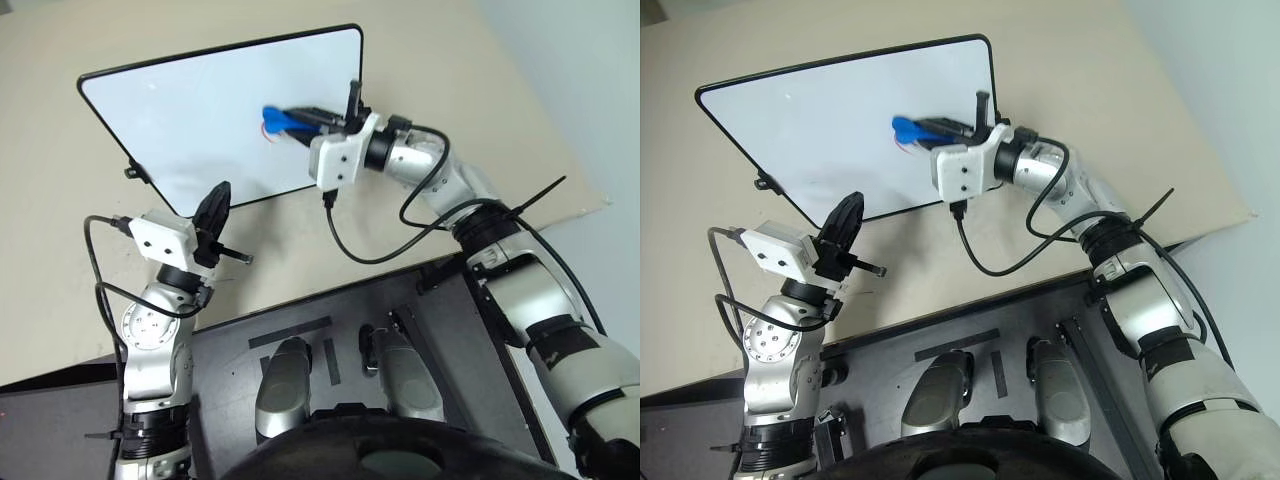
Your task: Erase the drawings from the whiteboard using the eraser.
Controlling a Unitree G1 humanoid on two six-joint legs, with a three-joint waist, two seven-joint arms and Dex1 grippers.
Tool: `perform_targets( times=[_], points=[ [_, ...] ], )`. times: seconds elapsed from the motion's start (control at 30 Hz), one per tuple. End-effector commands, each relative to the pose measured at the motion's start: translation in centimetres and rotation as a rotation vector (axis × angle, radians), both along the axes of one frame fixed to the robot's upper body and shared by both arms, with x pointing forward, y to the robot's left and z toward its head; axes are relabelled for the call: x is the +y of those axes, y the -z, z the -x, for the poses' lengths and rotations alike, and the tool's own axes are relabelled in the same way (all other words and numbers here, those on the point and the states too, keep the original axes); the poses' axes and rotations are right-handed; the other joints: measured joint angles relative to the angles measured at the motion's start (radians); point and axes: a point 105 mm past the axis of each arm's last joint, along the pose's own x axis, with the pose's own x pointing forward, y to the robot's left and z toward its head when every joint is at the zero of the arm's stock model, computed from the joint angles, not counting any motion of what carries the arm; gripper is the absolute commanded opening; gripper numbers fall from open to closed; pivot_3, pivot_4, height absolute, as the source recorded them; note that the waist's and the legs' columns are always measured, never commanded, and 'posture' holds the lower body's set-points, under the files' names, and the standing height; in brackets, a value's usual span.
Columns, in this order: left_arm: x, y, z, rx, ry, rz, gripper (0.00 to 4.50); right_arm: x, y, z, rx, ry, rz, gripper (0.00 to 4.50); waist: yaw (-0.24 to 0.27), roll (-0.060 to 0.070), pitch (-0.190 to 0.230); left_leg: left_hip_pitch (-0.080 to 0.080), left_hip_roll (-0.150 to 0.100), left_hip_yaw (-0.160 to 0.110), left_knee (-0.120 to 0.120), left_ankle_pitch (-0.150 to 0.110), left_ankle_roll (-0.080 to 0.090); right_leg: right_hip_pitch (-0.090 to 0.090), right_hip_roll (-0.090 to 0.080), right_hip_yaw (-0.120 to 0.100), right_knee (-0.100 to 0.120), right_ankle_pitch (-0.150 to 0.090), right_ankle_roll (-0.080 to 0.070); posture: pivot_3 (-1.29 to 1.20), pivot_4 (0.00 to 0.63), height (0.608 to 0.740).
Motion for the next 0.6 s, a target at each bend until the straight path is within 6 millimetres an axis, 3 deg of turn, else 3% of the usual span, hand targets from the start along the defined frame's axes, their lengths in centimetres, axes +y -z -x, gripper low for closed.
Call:
perform_targets(
  times=[0.03, 0.17, 0.43, 0.6],
  points=[
    [-0.1, -1.2, 0.3, -0.052, 0.004, -0.005, 0.00, -0.1, 1.2, -0.2, 0.017, 0.012, 0.046, 0.38, 0.000, 0.000, 0.000, 0.000, 0.000, 0.000, 0.000, 0.000, 0.000, 0.000, 0.000, 0.000, 0.000, 0.000, 0.000, 0.00, 0.150, 0.740],
    [-0.1, -1.0, 0.5, -0.048, 0.004, -0.006, 0.00, -0.1, 0.5, -0.4, -0.013, 0.026, 0.024, 0.38, 0.000, 0.000, 0.000, 0.000, 0.000, 0.000, 0.000, 0.000, 0.000, 0.000, 0.000, 0.000, 0.000, 0.000, 0.000, 0.00, 0.150, 0.740],
    [-0.1, -0.8, 0.5, -0.046, 0.007, -0.009, 0.00, 0.5, -5.1, 0.3, -0.188, -0.010, -0.167, 0.38, 0.000, 0.000, 0.000, -0.002, 0.000, 0.000, 0.000, 0.000, 0.000, -0.003, 0.000, 0.000, 0.000, 0.000, 0.000, 0.00, 0.150, 0.740],
    [0.1, -0.8, 0.3, -0.044, 0.006, -0.009, 0.00, 0.9, -4.9, 0.5, -0.191, -0.023, -0.163, 0.38, 0.000, 0.000, 0.000, -0.003, 0.001, 0.000, -0.001, -0.001, -0.001, -0.004, 0.000, 0.000, -0.001, 0.000, 0.000, 0.00, 0.150, 0.740]
  ],
)
